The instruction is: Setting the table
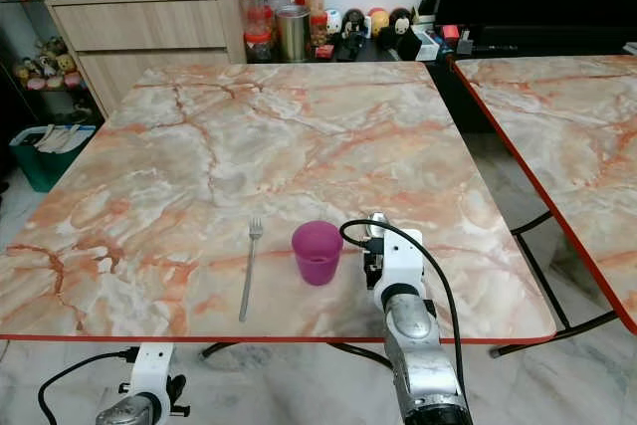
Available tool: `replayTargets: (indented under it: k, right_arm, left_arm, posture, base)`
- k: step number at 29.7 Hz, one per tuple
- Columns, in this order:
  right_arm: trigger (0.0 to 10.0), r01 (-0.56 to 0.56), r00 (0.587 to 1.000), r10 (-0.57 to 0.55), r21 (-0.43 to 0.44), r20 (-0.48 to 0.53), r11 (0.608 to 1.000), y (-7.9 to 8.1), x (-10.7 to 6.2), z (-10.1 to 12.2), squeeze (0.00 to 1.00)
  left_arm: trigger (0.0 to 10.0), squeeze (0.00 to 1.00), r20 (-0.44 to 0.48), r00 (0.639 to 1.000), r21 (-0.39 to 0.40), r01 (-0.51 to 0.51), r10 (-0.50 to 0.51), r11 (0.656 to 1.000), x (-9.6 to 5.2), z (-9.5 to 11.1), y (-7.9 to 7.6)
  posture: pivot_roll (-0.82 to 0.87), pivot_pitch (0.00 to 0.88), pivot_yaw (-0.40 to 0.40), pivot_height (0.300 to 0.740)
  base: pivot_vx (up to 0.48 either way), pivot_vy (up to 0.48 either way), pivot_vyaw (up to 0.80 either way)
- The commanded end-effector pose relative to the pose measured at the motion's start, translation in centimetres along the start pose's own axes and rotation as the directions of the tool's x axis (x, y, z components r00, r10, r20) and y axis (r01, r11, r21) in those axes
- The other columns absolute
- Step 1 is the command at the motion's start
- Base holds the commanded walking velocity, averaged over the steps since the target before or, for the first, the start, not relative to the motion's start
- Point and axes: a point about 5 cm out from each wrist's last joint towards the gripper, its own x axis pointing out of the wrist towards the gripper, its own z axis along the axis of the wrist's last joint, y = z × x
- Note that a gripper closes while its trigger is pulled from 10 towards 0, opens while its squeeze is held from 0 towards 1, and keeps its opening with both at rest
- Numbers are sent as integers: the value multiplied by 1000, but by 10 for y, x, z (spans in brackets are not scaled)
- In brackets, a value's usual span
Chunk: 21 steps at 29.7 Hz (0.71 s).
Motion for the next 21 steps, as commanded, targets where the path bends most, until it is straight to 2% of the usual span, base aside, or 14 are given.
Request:
replayTargets:
  k: [1,13,14,15,16,17,18,19,21]
  right_arm:
    - [10000,-14,1000,14,-20,-21,1000,3,3,1,0]
    - [10000,-63,992,55,-68,-116,996,11,4,-12,0]
    - [9529,-57,991,48,-71,-126,996,10,4,-14,0]
    - [9529,-55,991,45,-73,-130,996,10,4,-14,0]
    - [8667,-51,991,41,-75,-131,996,10,4,-15,0]
    - [2431,-40,990,30,-70,-134,997,9,4,-16,0]
    - [2431,-40,990,30,-70,-134,997,9,4,-16,0]
    - [0,-32,990,22,-72,-142,997,7,4,-16,0]
    - [0,-25,989,14,-76,-148,997,6,4,-17,0]
  left_arm:
    - [10000,0,-16,1000,11,11,-11,1000,0,-2,-1]
    - [10000,0,-22,1000,8,19,-18,1000,0,-3,-2]
    - [10000,0,-23,1000,7,20,-20,1000,0,-3,-2]
    - [10000,0,-24,1000,7,21,-21,1000,0,-3,-2]
    - [10000,0,-24,999,7,22,-21,1000,0,-3,-2]
    - [10000,0,-29,999,4,26,-26,1000,0,-4,-3]
    - [10000,0,-29,999,4,26,-26,1000,0,-4,-3]
    - [10000,0,-37,999,1,36,-36,999,-1,-6,-3]
    - [10000,0,-41,998,-2,43,-43,999,-1,-7,-4]
  posture:
    - [-38,0,23,736]
    - [-34,0,20,736]
    - [-33,0,20,736]
    - [-33,0,20,736]
    - [-33,0,20,736]
    - [-33,0,20,736]
    - [-33,0,20,736]
    - [-33,0,20,736]
    - [-35,0,21,736]
  base:
    - [0,0,0]
    - [0,0,0]
    - [0,0,0]
    - [0,0,0]
    - [0,0,0]
    - [0,0,0]
    - [0,0,0]
    - [0,0,0]
    - [0,0,0]
